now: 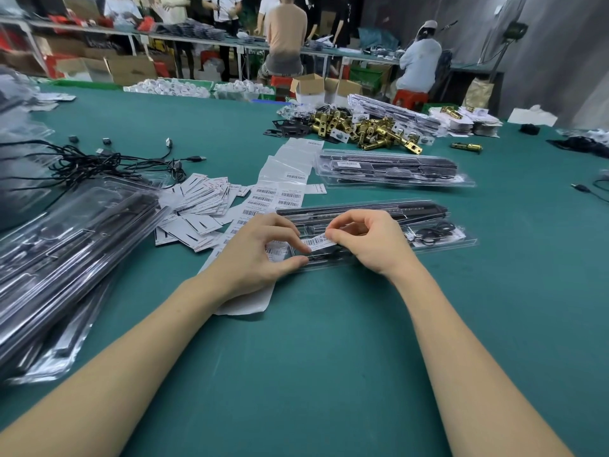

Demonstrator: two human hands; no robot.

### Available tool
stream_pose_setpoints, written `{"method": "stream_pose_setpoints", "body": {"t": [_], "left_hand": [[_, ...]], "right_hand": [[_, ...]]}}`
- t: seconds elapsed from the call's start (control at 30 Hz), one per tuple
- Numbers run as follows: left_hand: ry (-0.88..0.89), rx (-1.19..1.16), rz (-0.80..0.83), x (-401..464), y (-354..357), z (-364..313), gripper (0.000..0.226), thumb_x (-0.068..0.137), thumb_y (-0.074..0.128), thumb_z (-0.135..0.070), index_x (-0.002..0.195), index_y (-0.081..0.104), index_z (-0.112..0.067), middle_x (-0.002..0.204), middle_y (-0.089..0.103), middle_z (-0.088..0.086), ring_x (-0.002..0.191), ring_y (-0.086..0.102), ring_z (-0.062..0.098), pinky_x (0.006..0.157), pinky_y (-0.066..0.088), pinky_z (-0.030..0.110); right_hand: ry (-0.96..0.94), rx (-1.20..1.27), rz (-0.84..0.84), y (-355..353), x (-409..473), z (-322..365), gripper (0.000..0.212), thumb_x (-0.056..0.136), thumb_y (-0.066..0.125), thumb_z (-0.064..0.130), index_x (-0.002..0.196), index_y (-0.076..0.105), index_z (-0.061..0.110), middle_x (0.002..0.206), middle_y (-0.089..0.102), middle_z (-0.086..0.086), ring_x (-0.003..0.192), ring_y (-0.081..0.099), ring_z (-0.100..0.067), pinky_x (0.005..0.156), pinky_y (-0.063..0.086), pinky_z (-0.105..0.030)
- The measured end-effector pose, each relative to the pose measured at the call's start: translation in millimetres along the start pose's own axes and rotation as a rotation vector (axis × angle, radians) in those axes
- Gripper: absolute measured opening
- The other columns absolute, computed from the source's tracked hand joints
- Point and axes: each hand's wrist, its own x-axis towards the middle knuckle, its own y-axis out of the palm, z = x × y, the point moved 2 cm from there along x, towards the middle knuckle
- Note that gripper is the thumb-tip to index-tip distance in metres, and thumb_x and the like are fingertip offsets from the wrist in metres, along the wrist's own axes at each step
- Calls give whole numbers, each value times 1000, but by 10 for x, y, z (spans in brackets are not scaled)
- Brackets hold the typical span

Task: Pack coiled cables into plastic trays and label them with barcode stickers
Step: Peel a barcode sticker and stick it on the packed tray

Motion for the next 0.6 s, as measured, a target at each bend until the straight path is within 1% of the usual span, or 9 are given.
{"method": "stream_pose_setpoints", "body": {"t": [0.07, 0.17, 0.23, 0.37, 0.47, 0.5, 0.53, 0.57, 0.6], "left_hand": [[-1, -2, -2, 0, 0, 1, 7, 82, 80, -29, 88, 78, -32, 106, 62, -12, 106, 54, 5, 89, 35, 18], [-1, -2, 0, 2, 5, 1, 6, 82, 81, -29, 87, 78, -32, 105, 62, -12, 106, 54, 5, 89, 35, 18], [-7, -6, 0, 5, 8, 5, 6, 82, 81, -30, 87, 78, -33, 105, 62, -12, 106, 54, 6, 89, 35, 18], [-8, -8, -6, 7, 13, 12, 7, 81, 81, -29, 85, 78, -33, 105, 62, -12, 106, 55, 7, 90, 35, 19], [4, -8, -15, 10, 17, 22, 7, 81, 82, -28, 84, 78, -33, 104, 62, -12, 105, 55, 6, 89, 36, 19], [7, -7, -18, 8, 18, 27, 7, 81, 82, -29, 84, 78, -33, 105, 62, -13, 105, 55, 6, 90, 38, 21], [17, -6, -21, 6, 17, 27, 7, 81, 82, -28, 84, 77, -32, 106, 62, -13, 106, 55, 6, 92, 39, 23], [38, -3, -25, 3, 16, 24, 6, 81, 81, -27, 83, 77, -31, 110, 63, -14, 107, 55, 6, 95, 40, 25], [73, 11, -27, 1, 14, 16, 5, 82, 81, -26, 83, 77, -29, 115, 63, -15, 108, 55, 6, 98, 40, 27]], "right_hand": [[-19, -24, -12, 4, 3, -1, 6, 81, 79, 35, 77, 74, 37, 69, 71, 15, 64, 60, 4, 63, 43, -20], [-46, -84, -55, 16, -8, -20, 8, 78, 79, 35, 74, 74, 39, 75, 71, 20, 80, 65, 3, 73, 52, -28], [-48, -99, -74, 28, -26, -31, 7, 77, 79, 37, 73, 73, 41, 78, 72, 20, 85, 65, 2, 77, 54, -32], [-35, -101, -129, 49, -23, -53, 8, 79, 77, 32, 75, 73, 37, 76, 71, 19, 82, 65, 0, 77, 53, -32], [-11, -128, -273, 53, -89, -45, 9, 86, 71, 28, 93, 70, 34, 81, 70, 16, 70, 57, -5, 71, 50, -30], [-59, -188, -325, 48, -144, -20, 11, 89, 68, 29, 98, 71, 34, 87, 71, 17, 72, 56, -6, 72, 50, -31], [-151, -256, -350, 50, -206, 16, 15, 90, 65, 30, 103, 72, 34, 95, 71, 18, 80, 57, -7, 77, 51, -32], [-263, -299, -325, 59, -265, 48, 19, 92, 63, 31, 107, 74, 34, 103, 72, 19, 93, 59, -9, 85, 51, -35], [-351, -315, -247, 79, -313, 71, 22, 92, 62, 32, 110, 76, 33, 110, 72, 20, 108, 59, -13, 95, 48, -39]]}}
